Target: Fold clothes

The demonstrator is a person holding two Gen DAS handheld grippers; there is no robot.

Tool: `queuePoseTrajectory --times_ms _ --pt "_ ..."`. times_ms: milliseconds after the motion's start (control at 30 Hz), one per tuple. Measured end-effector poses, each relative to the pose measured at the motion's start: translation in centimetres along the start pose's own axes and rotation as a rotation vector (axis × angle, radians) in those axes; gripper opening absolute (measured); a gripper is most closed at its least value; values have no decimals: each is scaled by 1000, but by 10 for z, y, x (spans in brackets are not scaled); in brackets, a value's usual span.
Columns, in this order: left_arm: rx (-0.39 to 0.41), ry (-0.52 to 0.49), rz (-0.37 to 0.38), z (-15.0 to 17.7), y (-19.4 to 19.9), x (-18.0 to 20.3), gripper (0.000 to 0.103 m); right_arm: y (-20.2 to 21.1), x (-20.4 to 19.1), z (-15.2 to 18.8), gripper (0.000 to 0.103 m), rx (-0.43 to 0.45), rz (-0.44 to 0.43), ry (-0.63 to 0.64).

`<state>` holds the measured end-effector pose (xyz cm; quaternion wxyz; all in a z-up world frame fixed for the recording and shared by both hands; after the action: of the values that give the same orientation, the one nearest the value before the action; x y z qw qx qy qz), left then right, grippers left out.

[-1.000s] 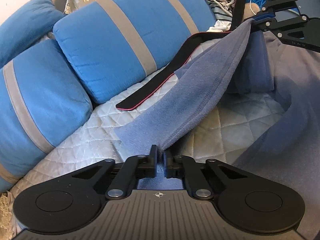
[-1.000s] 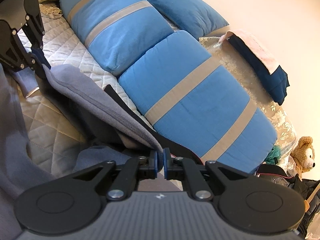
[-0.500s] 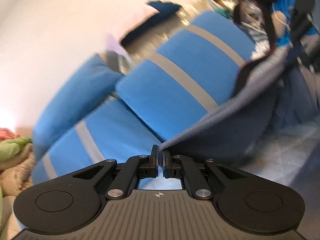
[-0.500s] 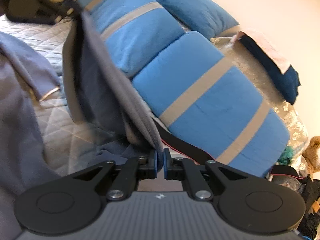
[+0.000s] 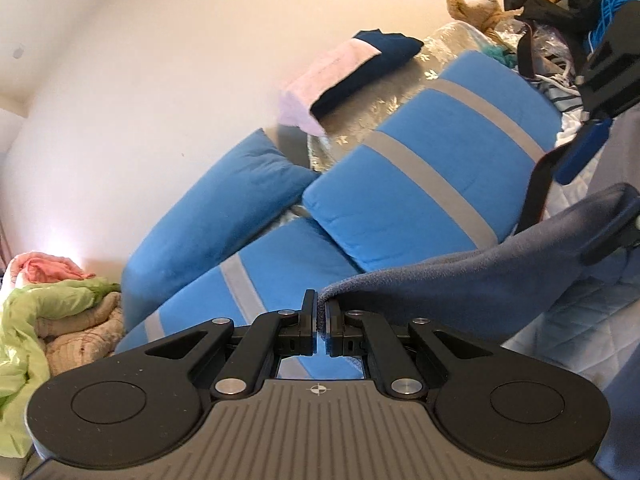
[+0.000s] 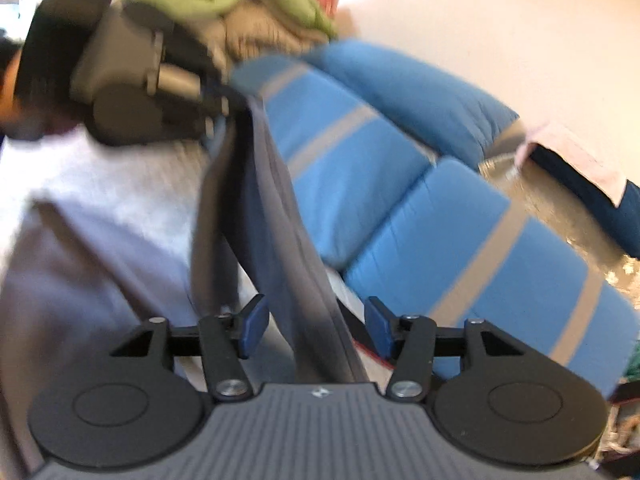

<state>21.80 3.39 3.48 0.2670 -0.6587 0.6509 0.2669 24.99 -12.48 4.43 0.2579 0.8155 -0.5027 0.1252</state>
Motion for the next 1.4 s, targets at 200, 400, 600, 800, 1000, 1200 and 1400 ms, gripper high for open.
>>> queuePoseTrajectory --times_ms 200,400,600,800,1000,1200,1400 --pt "-3 11 -9 5 8 -11 4 -10 -5 -31 63 44 -53 -122" --pt "-13 32 -3 9 11 -17 4 -22 -9 -35 54 19 -77 -121" --pt "-18 43 -6 10 12 -20 4 -27 -19 -34 50 5 -85 -86" --pt "-16 48 -6 8 13 -20 4 -25 -25 -34 51 3 -115 -75" --pt "-2 50 -6 6 15 -20 4 -33 -24 -33 49 -18 -108 -69" --pt "5 56 3 5 16 -18 4 -41 -23 -30 28 -43 -96 -60" --pt "7 51 15 7 11 -23 4 -37 -24 -31 4 -38 -84 -34"
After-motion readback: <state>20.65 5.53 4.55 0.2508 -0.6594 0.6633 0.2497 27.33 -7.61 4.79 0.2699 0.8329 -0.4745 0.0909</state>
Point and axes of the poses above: each gripper's, at about its wrist camera, not at the fingertips, and y roughly against the way its jaws point, x to its right, z to its underside, the point moved 7 cm from there along -y, roughly the way its jaws point, and after that the axes turned 2 degrees about -x, right-handed, at the moved point
